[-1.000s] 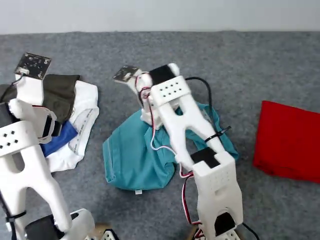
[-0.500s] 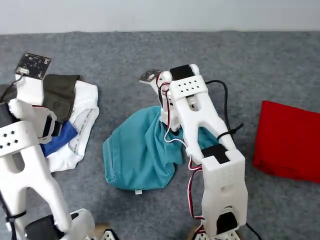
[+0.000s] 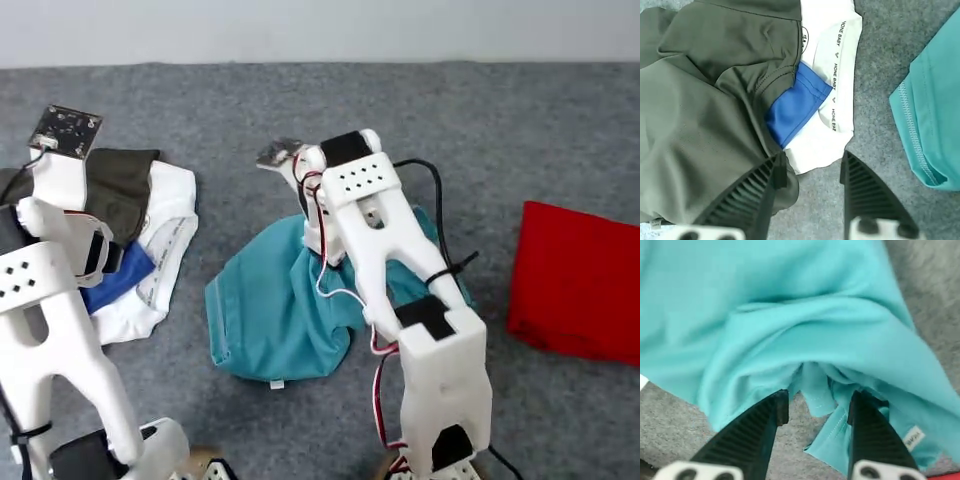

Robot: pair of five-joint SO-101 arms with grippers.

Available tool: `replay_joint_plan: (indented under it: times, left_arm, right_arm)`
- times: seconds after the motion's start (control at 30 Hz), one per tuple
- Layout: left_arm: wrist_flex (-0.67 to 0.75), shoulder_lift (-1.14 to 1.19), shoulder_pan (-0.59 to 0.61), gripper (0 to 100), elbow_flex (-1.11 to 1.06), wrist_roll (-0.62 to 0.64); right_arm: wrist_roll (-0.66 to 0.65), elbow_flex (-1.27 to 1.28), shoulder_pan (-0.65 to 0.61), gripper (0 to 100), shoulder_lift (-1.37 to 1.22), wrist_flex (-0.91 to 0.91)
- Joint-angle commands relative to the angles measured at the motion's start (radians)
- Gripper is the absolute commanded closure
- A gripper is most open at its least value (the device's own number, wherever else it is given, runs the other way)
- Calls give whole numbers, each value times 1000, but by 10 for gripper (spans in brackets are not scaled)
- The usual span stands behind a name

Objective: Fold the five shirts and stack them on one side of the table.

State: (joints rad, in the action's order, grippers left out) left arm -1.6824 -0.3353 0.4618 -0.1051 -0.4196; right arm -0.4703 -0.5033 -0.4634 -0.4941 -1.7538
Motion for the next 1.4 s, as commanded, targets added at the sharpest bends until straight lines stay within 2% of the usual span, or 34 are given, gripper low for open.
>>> replay_joint_plan:
  times: [0.0, 0.3, 0.7, 1.07, 1.23, 1.37]
  left_arm:
    - [9, -37, -3, 823, 8, 9]
    - [18, -34, -3, 823, 8, 8]
    - [23, -37, -3, 823, 8, 8]
    - [28, -37, -3, 823, 8, 8]
    - [29, -35, -3, 823, 8, 8]
    - [25, -37, -3, 823, 8, 8]
  right_arm:
    - [9, -5, -16, 798, 108, -45]
    - [49, 187, -12, 798, 111, -28]
    - [44, 95, 62, 798, -8, 10]
    - [44, 26, 62, 798, -50, -15]
    - [44, 26, 45, 860, -114, -8]
    - [44, 21, 48, 869, -156, -4]
